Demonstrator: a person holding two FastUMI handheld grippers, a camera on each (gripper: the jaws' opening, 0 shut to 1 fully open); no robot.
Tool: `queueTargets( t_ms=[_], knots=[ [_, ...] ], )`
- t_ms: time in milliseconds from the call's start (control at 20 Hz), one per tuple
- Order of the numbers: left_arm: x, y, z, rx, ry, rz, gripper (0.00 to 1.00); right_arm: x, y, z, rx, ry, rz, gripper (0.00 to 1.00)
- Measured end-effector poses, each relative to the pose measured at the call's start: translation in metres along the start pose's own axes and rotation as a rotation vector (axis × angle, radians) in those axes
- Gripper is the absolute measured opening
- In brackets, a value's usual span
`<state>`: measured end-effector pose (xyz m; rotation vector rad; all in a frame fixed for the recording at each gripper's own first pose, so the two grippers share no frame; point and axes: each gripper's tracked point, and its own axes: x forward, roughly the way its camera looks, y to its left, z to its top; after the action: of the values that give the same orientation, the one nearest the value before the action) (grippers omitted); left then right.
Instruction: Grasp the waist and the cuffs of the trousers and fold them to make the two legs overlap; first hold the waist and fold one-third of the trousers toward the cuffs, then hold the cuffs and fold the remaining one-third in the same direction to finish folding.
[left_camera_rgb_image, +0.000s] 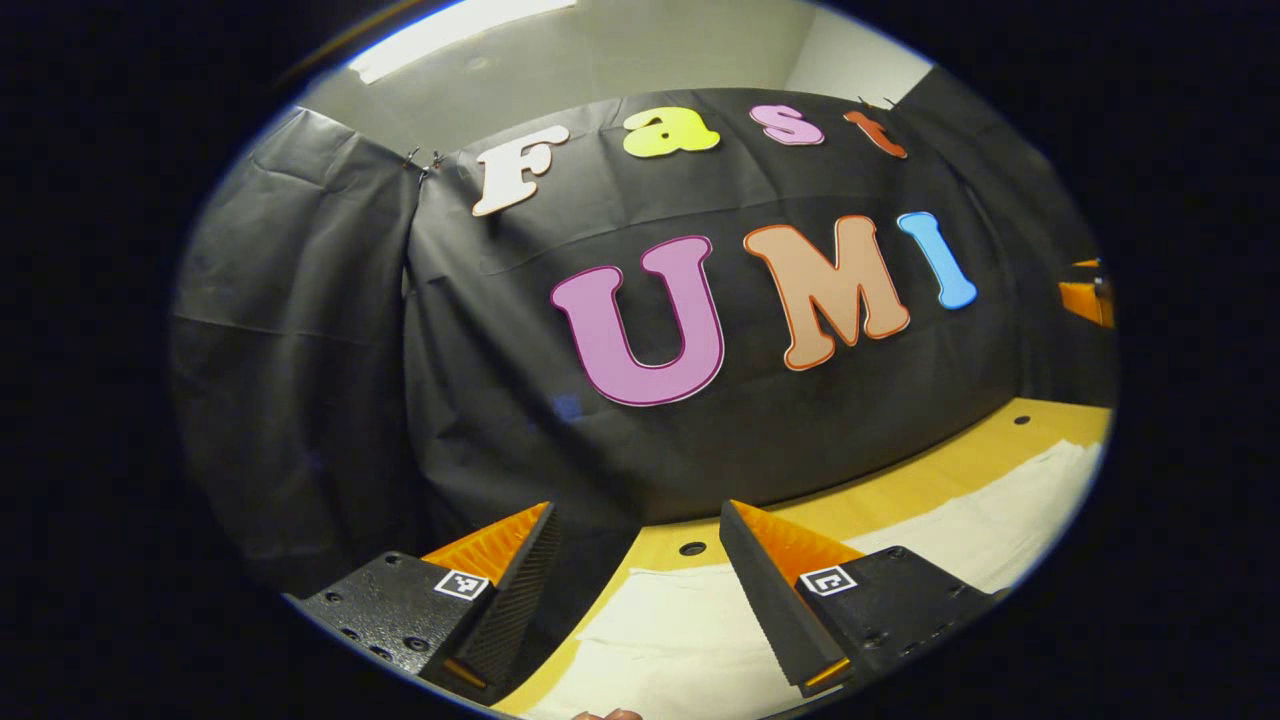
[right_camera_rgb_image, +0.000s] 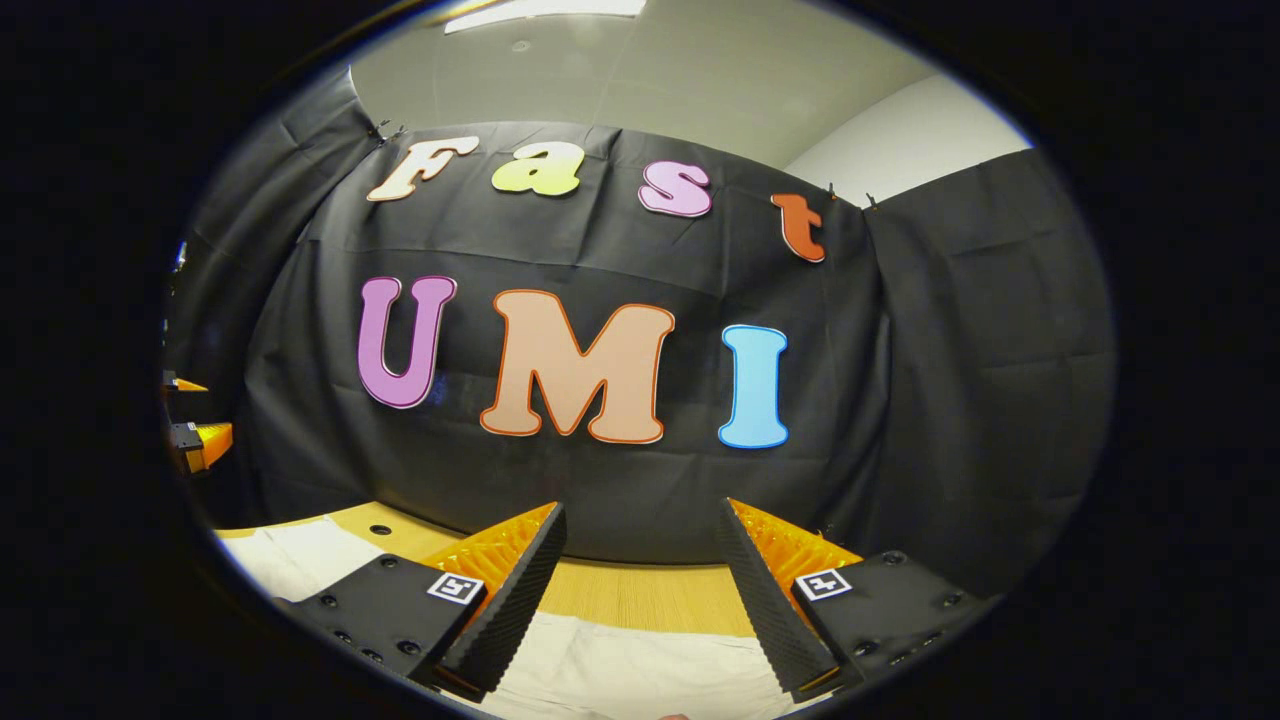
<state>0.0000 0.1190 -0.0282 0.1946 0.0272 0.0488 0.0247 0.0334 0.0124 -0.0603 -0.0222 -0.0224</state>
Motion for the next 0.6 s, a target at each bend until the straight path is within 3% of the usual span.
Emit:
queueTargets(
  t_ms=[300, 600],
  knots=[
    [-0.017, 0.015, -0.048, 0.214, 0.090, -0.061, 0.96, 0.002, 0.007, -0.002, -0.014, 0.015, 0.032, 0.97],
    [-0.041, 0.006, -0.108, 0.434, 0.208, -0.238, 0.96, -0.002, 0.008, -0.012, -0.026, 0.037, 0.053, 0.96]
  ],
)
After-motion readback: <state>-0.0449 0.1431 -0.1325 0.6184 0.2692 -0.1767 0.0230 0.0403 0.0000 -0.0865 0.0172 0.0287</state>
